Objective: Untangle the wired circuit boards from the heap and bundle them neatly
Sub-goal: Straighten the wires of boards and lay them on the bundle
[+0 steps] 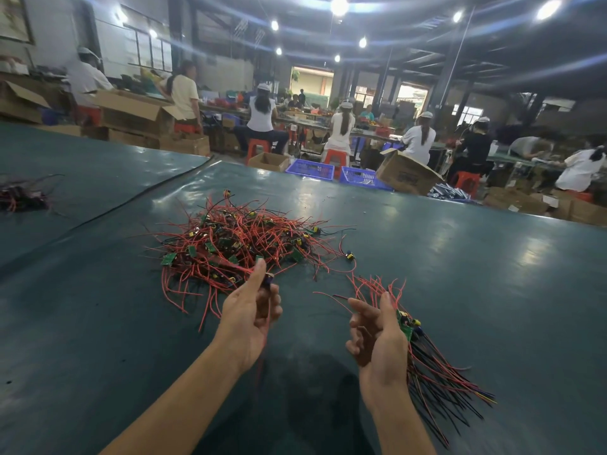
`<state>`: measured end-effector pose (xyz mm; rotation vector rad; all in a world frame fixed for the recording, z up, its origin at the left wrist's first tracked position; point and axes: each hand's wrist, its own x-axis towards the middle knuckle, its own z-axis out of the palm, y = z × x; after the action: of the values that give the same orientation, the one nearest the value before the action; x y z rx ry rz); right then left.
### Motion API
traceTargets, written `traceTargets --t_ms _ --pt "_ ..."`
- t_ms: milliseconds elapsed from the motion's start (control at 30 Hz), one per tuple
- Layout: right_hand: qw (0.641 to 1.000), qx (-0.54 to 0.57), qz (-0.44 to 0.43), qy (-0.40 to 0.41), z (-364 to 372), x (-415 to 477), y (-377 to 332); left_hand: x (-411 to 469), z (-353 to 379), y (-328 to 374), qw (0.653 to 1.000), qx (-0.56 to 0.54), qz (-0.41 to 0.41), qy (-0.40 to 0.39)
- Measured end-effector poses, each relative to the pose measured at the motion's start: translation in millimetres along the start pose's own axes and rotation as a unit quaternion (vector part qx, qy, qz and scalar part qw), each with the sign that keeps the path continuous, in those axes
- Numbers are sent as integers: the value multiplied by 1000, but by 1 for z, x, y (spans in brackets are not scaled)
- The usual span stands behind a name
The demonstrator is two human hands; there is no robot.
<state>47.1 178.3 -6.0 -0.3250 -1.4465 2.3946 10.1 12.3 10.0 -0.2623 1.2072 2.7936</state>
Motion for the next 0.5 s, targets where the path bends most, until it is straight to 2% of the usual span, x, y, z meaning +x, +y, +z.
traceTargets --t_ms 100,200,267,367,500 --pt "998 -53 10 -22 2 -2 2 -1 2 -6 989 118 -35 -85" --pt "990 -119 28 -62 6 -6 6 -8 3 -16 942 278 -28 -184" --pt "985 -136 45 -92 9 -10 7 -13 3 -22 911 339 -19 -234" --pt "981 -147 74 -106 10 -12 6 -16 2 -22 885 387 -12 -257" --pt "981 -157 76 -80 8 -9 6 -18 4 -17 867 424 1 -262"
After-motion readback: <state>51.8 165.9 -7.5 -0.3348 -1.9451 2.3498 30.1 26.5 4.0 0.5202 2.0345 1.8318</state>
